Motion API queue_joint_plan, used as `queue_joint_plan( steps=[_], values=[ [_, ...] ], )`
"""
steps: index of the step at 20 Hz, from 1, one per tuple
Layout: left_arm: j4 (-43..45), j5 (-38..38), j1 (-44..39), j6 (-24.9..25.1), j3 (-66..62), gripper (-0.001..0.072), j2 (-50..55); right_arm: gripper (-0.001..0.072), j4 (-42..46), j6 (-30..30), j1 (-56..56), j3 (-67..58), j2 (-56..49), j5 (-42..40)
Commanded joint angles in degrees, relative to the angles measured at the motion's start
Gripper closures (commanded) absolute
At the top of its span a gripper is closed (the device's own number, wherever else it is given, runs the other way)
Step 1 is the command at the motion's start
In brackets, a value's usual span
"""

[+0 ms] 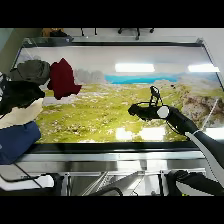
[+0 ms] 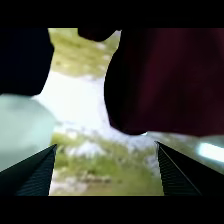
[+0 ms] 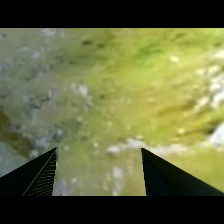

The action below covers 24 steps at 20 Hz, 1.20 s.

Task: Fold the shirts.

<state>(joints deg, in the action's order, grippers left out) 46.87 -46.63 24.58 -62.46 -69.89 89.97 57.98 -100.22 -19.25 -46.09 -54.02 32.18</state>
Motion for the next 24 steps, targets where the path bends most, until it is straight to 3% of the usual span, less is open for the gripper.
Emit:
queue_joint_plan(
  steps=[1, 6, 7, 8, 9, 10, 15, 18, 21, 24],
  values=[
    [-4.4, -3.8, -5.5, 0.0, -16.3, 0.0027, 17.4, 0.0134, 0.1, 1.1, 0.8, 0.0, -1.0, -0.5],
    [-4.5, -2.9, -12.0, -1.9, -29.5, 0.0034, 26.5, 0.0135, 0.3, 1.5, 0.8, 0.0, -1.4, -0.5],
    [-4.4, -4.1, -13.0, -1.9, -31.4, 0.0087, 27.5, 0.0136, 0.3, 1.5, 0.8, 0.0, -1.4, -0.5],
    [-4.3, -5.2, -13.6, -1.9, -32.7, 0.0246, 28.3, 0.0137, 0.3, 1.5, 0.8, 0.0, -1.4, -0.5],
    [-4.4, -6.9, -14.1, -1.9, -33.9, 0.0558, 28.7, 0.0137, 0.4, 1.6, 0.8, 0.0, -1.4, -0.4],
    [-4.5, -10.4, -14.3, -1.7, -35.3, 0.0696, 28.7, 0.014, 0.4, 2.4, 0.8, 0.0, -1.4, -0.2],
    [-5.0, -33.9, -19.3, -3.4, -45.9, 0.07, 23.0, 0.0143, 0.5, 3.7, 4.9, -0.6, 0.8, 8.2],
    [-5.0, -40.5, -26.6, -7.1, -43.1, 0.0699, 12.2, 0.0143, 0.4, 7.0, 11.8, -3.4, 4.2, 17.6],
    [-3.4, -39.0, -36.2, -9.0, -35.2, 0.0697, 1.8, 0.0143, 0.3, 9.0, 17.2, -5.6, 7.7, 25.1],
    [5.6, -31.3, -45.7, -11.7, -27.8, 0.0696, -3.3, 0.0142, 0.5, 10.5, 18.8, -5.6, 9.5, 29.6]
  ],
)
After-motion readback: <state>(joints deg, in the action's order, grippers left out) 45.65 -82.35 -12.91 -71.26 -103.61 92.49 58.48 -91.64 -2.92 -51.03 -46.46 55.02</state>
